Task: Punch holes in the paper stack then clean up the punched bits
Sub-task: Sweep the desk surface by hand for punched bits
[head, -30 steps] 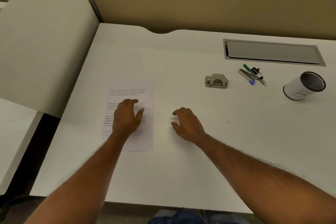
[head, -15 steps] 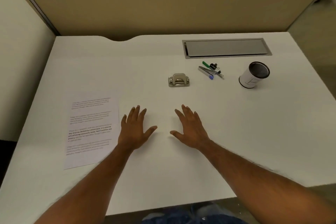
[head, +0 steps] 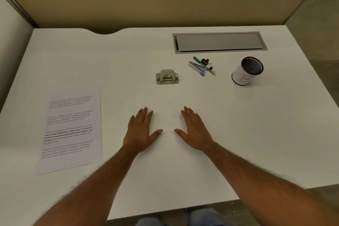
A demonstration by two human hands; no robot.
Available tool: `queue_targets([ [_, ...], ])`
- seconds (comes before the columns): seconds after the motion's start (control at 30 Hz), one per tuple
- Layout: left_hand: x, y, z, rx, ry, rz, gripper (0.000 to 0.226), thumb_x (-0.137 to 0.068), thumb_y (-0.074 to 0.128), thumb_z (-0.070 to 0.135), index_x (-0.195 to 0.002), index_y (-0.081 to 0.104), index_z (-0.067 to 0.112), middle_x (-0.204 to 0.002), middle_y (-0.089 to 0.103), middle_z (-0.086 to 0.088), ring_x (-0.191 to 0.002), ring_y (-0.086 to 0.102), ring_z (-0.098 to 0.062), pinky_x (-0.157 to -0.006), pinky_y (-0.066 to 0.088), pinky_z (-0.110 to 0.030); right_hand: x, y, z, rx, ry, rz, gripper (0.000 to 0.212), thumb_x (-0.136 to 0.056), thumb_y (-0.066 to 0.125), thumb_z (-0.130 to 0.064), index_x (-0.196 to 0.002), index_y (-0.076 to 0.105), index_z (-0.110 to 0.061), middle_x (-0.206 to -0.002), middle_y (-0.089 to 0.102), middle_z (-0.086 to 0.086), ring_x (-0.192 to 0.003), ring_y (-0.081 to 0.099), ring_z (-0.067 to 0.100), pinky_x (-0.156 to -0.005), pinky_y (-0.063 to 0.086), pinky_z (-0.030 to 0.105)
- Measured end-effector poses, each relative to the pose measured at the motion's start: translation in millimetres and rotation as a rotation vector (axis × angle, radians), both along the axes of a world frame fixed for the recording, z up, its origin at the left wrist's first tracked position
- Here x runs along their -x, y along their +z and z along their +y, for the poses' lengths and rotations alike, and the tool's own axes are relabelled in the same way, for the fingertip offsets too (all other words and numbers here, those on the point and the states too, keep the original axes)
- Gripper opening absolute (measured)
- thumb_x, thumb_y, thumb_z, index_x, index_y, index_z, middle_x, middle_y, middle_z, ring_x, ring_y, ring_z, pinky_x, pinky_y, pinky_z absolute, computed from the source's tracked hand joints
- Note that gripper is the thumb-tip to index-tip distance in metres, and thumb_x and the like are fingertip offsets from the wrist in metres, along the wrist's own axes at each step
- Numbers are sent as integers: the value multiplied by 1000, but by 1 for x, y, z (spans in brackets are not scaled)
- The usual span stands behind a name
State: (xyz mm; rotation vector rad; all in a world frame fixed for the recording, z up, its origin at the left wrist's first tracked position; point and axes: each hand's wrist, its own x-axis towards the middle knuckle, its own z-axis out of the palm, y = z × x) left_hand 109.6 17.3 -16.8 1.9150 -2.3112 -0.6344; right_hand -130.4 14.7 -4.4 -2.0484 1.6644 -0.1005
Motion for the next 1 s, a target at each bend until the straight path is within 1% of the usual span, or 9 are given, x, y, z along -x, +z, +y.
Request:
queue_targets([
  [0.17,5,-6,-14,36,-20,6,85,-93,33,68,-157,12,16,-166,2,-4,-153,-4,-19,-124,0,-41,-2,-3,-32,18,59,-24,74,-97,44,-48,-154,10,-14,-164,3,1,-151,-1,12,-123,0,31],
  [0.27,7,-11,-28,68,-40,-11,89,-92,28,71,-158,9,14,-166,-1,-4,-153,-7,-18,-124,-1,-41,-6,-5,-55,17,94,-28,74,-98,43,-46,-154,10,-12,-164,4,3,-151,0,13,-123,2,33],
  [0.4,9,-17,-42,64,-74,-12,94,-89,18,76,-157,5,12,-166,-4,-3,-152,-10,-16,-124,-2,-42,-11,-10,-72,32,159,-25,70,-100,42,-40,-154,9,-11,-164,3,4,-151,-1,14,-122,0,30],
  [0.53,13,-24,-32,45,-131,-42,97,-89,16,77,-157,3,9,-165,-7,-6,-151,-13,-16,-123,-6,-42,-12,-16,-68,48,219,24,70,-100,39,-41,-154,7,-10,-164,-1,6,-151,-4,16,-123,-1,33],
  [0.73,21,-22,-20,25,-152,-75,102,-86,12,81,-156,-2,8,-164,-15,-9,-151,-18,-20,-124,-4,-44,-17,-20,-49,87,354,88,72,-99,36,-46,-154,8,-9,-163,-4,8,-151,-6,19,-124,0,36],
  [0.87,23,-21,-7,18,-239,-86,104,-86,14,83,-156,-6,8,-163,-18,-10,-150,-21,-20,-124,-4,-42,-12,-18,-36,87,412,12,65,-101,37,-39,-154,14,-9,-163,3,8,-151,-2,18,-123,-1,31],
  [1.0,30,-22,11,21,-320,-73,106,-87,18,83,-156,-5,5,-164,-15,-11,-151,-19,-20,-124,-1,-43,-3,-17,-21,86,460,-53,60,-102,38,-34,-153,18,-10,-163,8,5,-151,2,13,-122,-3,24],
])
